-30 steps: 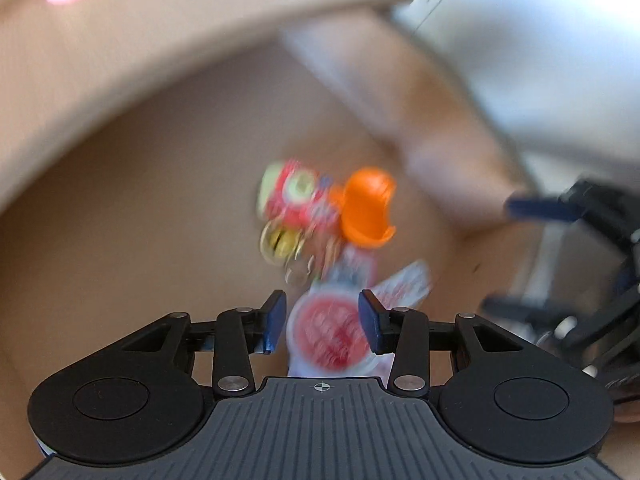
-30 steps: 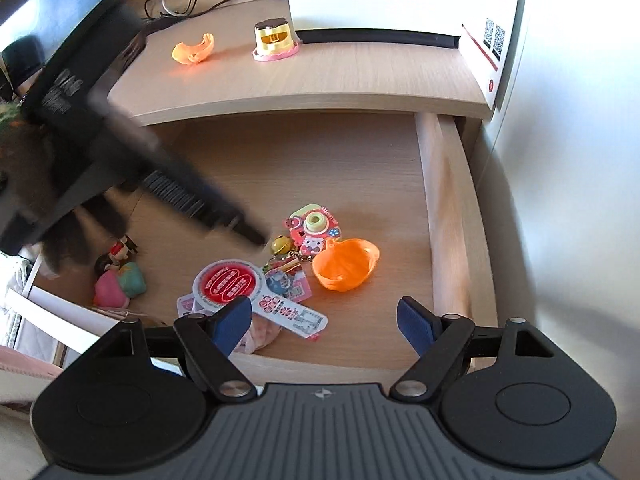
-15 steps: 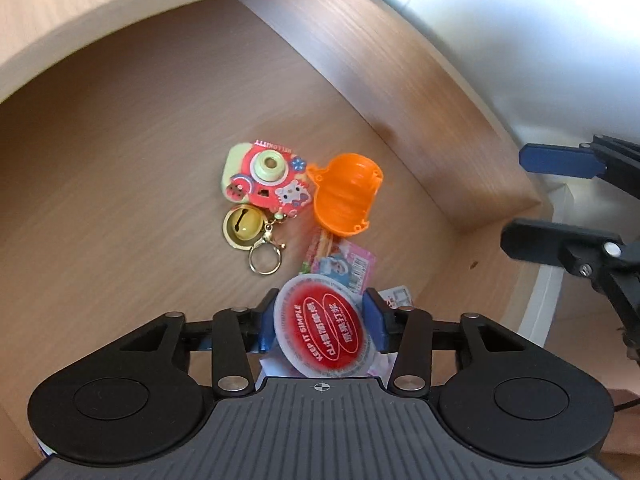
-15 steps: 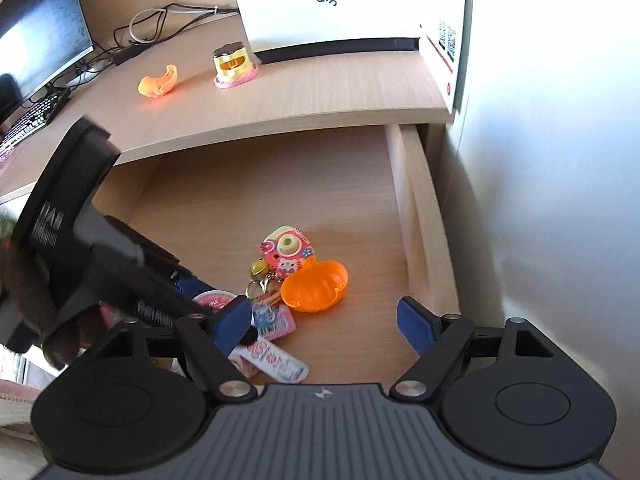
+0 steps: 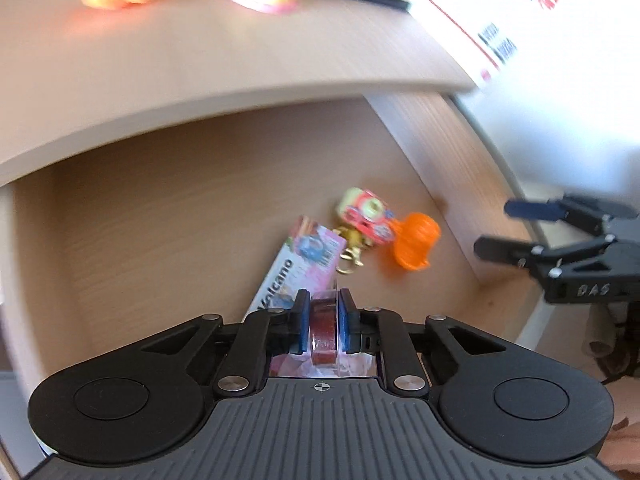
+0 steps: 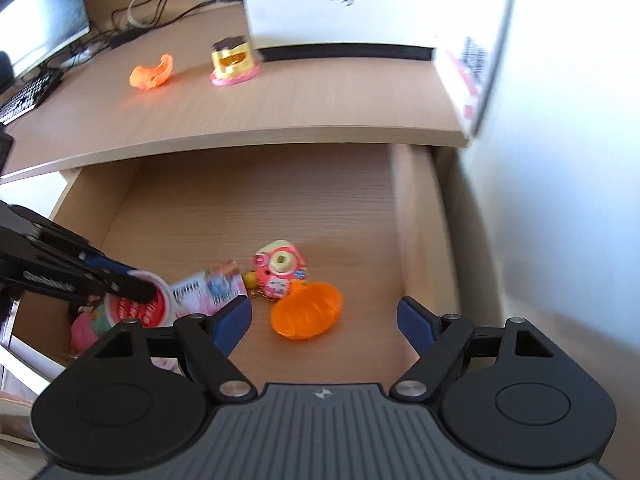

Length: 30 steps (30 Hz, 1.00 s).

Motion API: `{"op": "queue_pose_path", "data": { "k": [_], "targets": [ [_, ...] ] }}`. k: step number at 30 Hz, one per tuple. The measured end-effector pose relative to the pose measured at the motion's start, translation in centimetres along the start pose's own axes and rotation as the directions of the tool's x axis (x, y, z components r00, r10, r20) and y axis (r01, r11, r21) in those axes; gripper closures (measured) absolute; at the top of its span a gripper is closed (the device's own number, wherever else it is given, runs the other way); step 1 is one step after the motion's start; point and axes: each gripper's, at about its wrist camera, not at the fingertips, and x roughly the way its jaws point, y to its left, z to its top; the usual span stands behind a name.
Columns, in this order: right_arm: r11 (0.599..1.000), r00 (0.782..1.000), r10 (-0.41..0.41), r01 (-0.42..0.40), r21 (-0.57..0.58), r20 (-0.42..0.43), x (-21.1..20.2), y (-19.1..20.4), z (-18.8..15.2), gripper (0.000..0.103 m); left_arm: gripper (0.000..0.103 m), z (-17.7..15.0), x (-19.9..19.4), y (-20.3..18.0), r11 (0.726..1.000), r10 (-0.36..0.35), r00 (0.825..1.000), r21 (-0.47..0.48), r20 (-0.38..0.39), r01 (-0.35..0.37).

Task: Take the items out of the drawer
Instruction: 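Carry the red tag onto the desk with the left tool while the right tool places the white tissue there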

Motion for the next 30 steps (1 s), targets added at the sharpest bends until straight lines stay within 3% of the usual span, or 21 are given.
{"op": "queue_pose_path", "data": {
  "k": [4, 8, 12, 15, 16, 17, 19, 22, 24, 27, 30],
  "targets": [
    [0.998, 0.999, 0.037, -0.038, -0.048, -0.025, 1.2, 1.8, 1.0, 0.022, 0.086, 0.0, -2.2, 1.9, 0.994, -0.012, 0.996, -0.106, 0.091, 0.022],
    [0.988, 0.992, 0.109, -0.115, -0.106, -0.066, 2.1, 4.3, 1.5, 0.022, 0.086, 0.2, -4.9, 2.7, 0.989, 0.010, 0.987, -0.145, 0.160, 0.013],
    [0.953, 0.946, 0.256, -0.281, -0.109, -0.200, 5.2, 8.1, 1.8, 0.022, 0.087, 0.2, -6.2, 3.0, 0.989, 0.026, 0.983, -0.149, 0.179, 0.002],
    [0.956, 0.937, 0.193, -0.247, -0.160, -0.290, 8.6, 11.3, 1.7, 0.023, 0.086, -0.3, -6.5, 2.7, 0.991, 0.033, 0.984, -0.133, 0.176, -0.009],
    [0.957, 0.933, 0.164, -0.229, -0.176, -0.321, 9.7, 12.0, 1.6, 0.034, 0.086, -0.4, -6.7, 2.6, 0.992, 0.029, 0.984, -0.128, 0.177, -0.006],
    [0.956, 0.923, 0.152, -0.229, -0.186, -0.355, 10.5, 12.4, 1.5, 0.060, 0.086, -0.6, -6.9, 2.6, 0.992, 0.024, 0.984, -0.126, 0.177, -0.002],
    [0.954, 0.907, 0.149, -0.237, -0.183, -0.395, 11.1, 12.5, 1.3, 0.080, 0.086, -0.9, -7.6, 2.6, 0.993, 0.013, 0.983, -0.122, 0.186, 0.010],
    [0.961, 0.927, 0.152, -0.219, -0.166, -0.342, 8.9, 11.2, 1.9, 0.090, 0.086, -0.7, -9.5, 2.7, 0.992, -0.022, 0.973, -0.119, 0.231, 0.050],
    [0.974, 0.951, 0.157, -0.193, -0.115, -0.267, 6.2, 9.4, 3.3, 0.090, 0.086, 0.1, -11.0, 2.7, 0.989, -0.051, 0.957, -0.119, 0.287, 0.088],
    [0.985, 0.980, 0.163, -0.168, -0.030, -0.112, 1.7, 6.5, 6.5, 0.090, 0.086, 2.8, -12.8, 2.6, 0.988, -0.067, 0.920, -0.103, 0.386, 0.115],
    [0.991, 0.990, 0.136, -0.136, 0.006, 0.048, -1.8, 4.8, 10.0, 0.090, 0.086, 6.2, -12.7, 3.2, 0.983, -0.057, 0.875, -0.128, 0.481, 0.134]
  ]
}}
